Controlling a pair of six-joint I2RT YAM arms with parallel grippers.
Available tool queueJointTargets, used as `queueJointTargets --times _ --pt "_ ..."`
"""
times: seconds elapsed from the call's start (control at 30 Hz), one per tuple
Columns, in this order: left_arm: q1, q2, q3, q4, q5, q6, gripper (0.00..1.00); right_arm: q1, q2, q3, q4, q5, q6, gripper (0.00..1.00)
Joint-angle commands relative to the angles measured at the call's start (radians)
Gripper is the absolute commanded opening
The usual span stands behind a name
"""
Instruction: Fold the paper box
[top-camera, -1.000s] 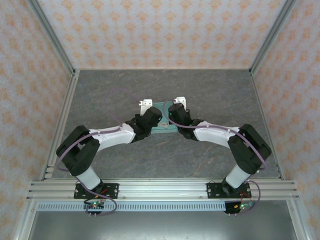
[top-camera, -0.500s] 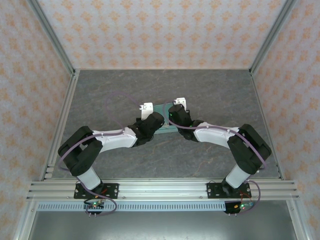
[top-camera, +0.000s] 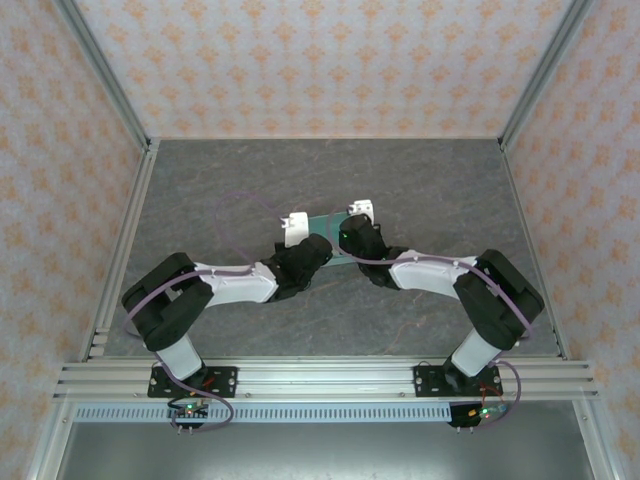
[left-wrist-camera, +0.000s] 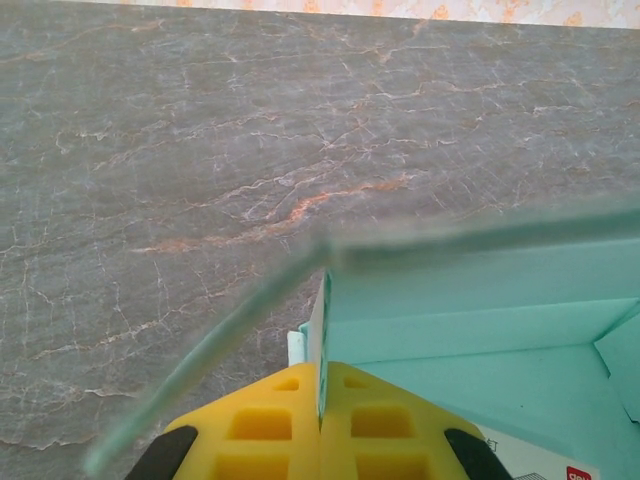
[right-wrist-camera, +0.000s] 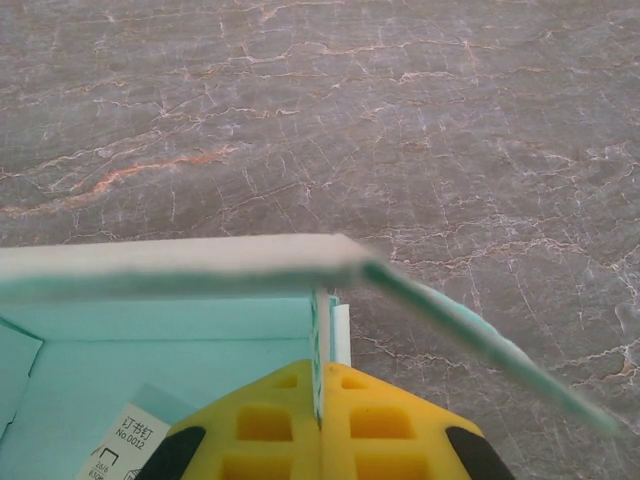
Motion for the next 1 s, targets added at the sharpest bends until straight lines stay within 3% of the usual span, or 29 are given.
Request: queueJointTargets --times 0.0,0.97 --pt "-0.015 0.033 -0.031 0.004 -0.057 -0.007 0.00 0.007 -0.017 -0.039 -0.008 -0.004 -0.013 0.00" --pt "-0.061 0.108 -0.082 0.119 -0.170 0.056 0.00 0.011 0.022 -0.138 0.125 0.001 0.055 0.00"
